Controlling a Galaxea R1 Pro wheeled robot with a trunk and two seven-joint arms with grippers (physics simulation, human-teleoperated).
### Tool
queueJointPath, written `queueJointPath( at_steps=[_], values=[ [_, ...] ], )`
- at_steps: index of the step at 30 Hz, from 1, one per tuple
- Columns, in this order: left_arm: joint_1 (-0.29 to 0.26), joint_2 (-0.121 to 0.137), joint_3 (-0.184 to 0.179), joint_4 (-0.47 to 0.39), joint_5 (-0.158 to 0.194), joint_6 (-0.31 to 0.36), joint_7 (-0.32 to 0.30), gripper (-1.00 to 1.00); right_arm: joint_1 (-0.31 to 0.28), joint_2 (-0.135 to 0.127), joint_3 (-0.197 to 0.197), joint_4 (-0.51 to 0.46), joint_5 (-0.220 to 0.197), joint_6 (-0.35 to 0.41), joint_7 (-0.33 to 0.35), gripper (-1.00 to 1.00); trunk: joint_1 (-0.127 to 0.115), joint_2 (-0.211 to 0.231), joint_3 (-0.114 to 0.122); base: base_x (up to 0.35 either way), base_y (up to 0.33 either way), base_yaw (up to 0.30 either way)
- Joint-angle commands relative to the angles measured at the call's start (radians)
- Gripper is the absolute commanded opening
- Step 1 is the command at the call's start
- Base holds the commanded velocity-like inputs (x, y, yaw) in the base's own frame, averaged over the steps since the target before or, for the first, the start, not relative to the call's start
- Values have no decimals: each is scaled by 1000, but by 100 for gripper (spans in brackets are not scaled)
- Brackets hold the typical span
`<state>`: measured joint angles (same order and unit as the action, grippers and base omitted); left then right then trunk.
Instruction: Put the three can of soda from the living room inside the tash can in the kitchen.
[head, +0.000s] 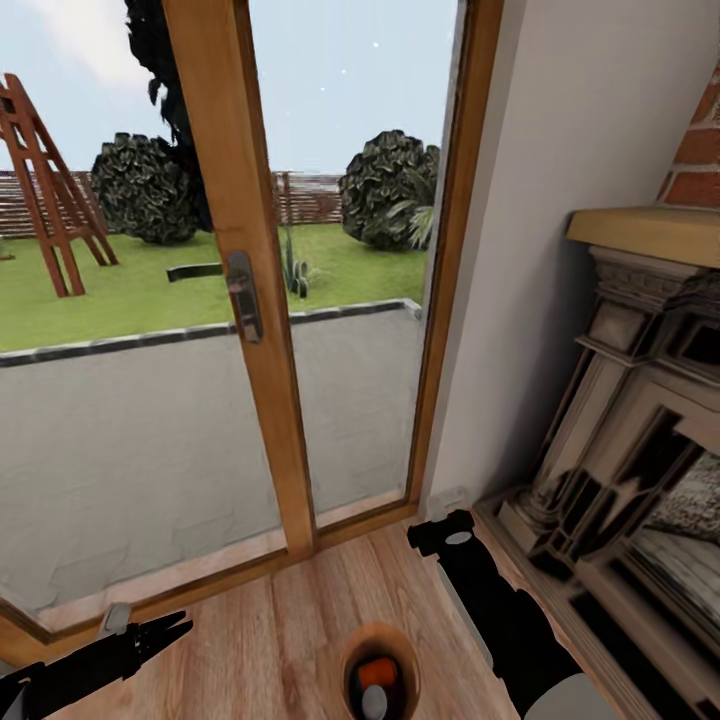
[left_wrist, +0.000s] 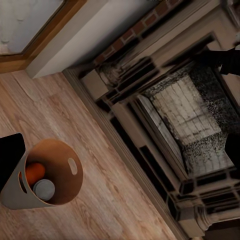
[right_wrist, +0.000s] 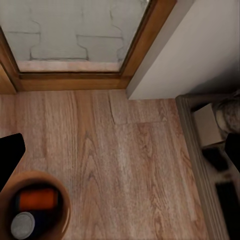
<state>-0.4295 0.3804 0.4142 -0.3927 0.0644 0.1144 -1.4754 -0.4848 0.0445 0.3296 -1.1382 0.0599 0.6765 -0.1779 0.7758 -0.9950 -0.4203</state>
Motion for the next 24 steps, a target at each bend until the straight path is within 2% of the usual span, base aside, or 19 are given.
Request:
queueJointPath(
  at_steps=[1, 24],
  values=[
    [0, 0, 0, 0, 0, 0, 0, 100, 0, 0, 0, 0, 0, 0, 0, 100, 0, 0, 2, 0, 0, 0],
    [0, 0, 0, 0, 0, 0, 1, 100, 0, 0, -1, 0, 0, -1, 2, 100, 0, 0, 40, 0, 0, 0]
  ],
)
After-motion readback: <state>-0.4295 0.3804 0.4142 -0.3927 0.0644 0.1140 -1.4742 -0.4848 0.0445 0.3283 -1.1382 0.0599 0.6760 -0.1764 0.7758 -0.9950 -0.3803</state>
